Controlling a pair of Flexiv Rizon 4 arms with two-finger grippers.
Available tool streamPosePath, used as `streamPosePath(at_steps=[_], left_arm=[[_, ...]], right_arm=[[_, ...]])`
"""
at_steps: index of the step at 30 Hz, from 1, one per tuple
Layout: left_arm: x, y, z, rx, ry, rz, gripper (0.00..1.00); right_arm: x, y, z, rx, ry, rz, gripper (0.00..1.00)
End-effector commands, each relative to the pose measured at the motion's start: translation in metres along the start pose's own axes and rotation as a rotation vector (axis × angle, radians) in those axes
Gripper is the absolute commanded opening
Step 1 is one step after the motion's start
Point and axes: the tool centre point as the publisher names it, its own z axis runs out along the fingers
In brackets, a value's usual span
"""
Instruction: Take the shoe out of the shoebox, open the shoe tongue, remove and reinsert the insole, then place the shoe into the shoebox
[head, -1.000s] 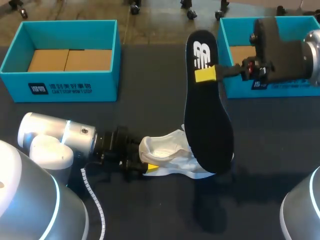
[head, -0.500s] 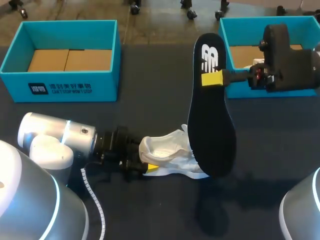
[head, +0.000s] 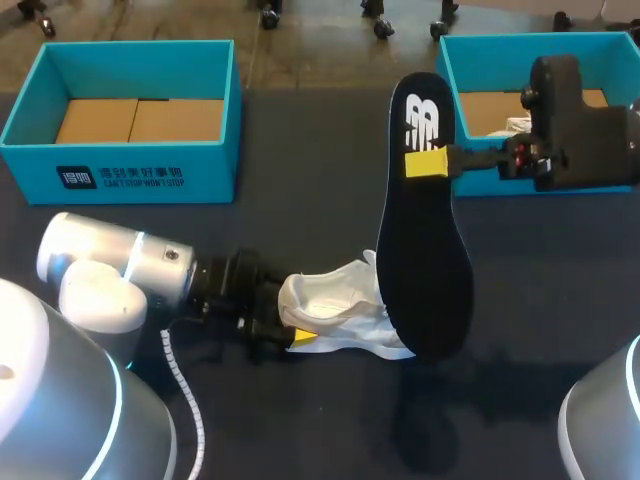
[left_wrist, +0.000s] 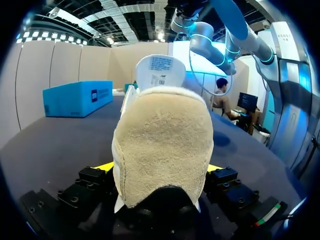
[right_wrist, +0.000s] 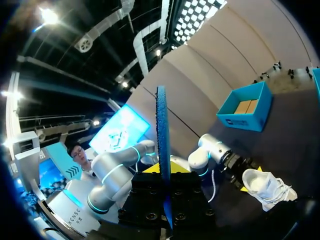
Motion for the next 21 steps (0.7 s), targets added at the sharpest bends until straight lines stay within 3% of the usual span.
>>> streamPosePath(at_steps=[1, 15, 21], left_arm=[[0.001, -0.004, -0.009, -0.029, 0.021, 0.000, 1.00], [-0.001, -0.008, -0.044, -0.181, 0.057, -0.013, 1.00], [0.000, -0.008, -0.057, -0.304, 0.063, 0.022, 1.00]], right_arm=[[0.000, 0.000, 0.002, -0.001, -0.002, 0.001, 0.00], [0.000, 0.000, 0.002, -0.001, -0.002, 0.001, 0.00], [0.000, 0.000, 0.002, -0.001, -0.002, 0.001, 0.00]])
